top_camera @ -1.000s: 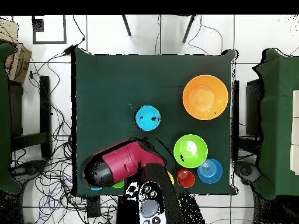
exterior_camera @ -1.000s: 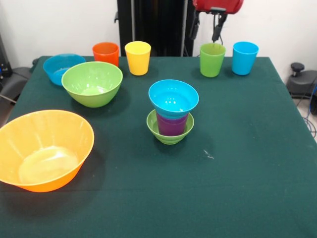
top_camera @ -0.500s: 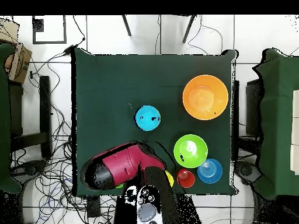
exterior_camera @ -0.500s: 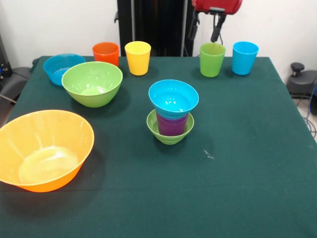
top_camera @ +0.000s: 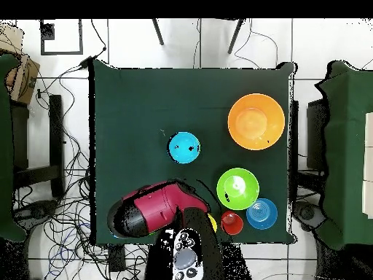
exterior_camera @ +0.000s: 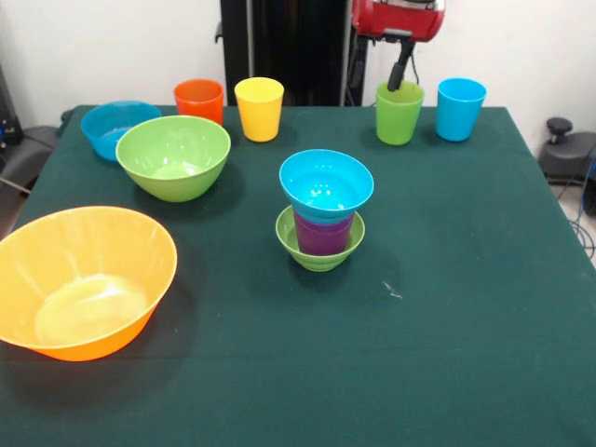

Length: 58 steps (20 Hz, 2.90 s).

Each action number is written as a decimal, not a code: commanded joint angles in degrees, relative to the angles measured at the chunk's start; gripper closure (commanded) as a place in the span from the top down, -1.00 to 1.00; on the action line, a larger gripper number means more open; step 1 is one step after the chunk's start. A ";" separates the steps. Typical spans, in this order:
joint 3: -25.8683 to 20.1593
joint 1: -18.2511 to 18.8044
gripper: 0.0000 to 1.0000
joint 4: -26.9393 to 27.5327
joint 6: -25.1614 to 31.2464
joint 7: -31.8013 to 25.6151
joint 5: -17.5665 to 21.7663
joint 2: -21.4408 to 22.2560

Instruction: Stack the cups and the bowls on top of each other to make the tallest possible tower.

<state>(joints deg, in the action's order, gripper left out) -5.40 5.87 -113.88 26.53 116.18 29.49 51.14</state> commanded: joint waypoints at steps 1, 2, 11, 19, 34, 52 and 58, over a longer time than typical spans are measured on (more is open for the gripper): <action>2.66 -4.71 1.00 0.90 -6.25 9.84 1.85 -6.89; 3.24 -5.52 1.00 0.85 -6.91 10.31 1.58 -7.35; 2.51 -7.25 1.00 -1.43 -7.14 7.47 -1.92 -6.94; 3.07 -5.40 1.00 1.73 -8.31 4.87 0.24 -9.49; 4.68 -5.02 1.00 5.27 -11.45 3.60 3.05 -14.92; -6.08 3.95 1.00 -11.01 -9.07 2.56 -5.84 2.81; -8.48 6.31 1.00 -13.16 -12.78 2.98 -5.51 0.13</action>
<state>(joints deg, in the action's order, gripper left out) -5.91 10.43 -121.05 17.90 116.18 25.43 52.41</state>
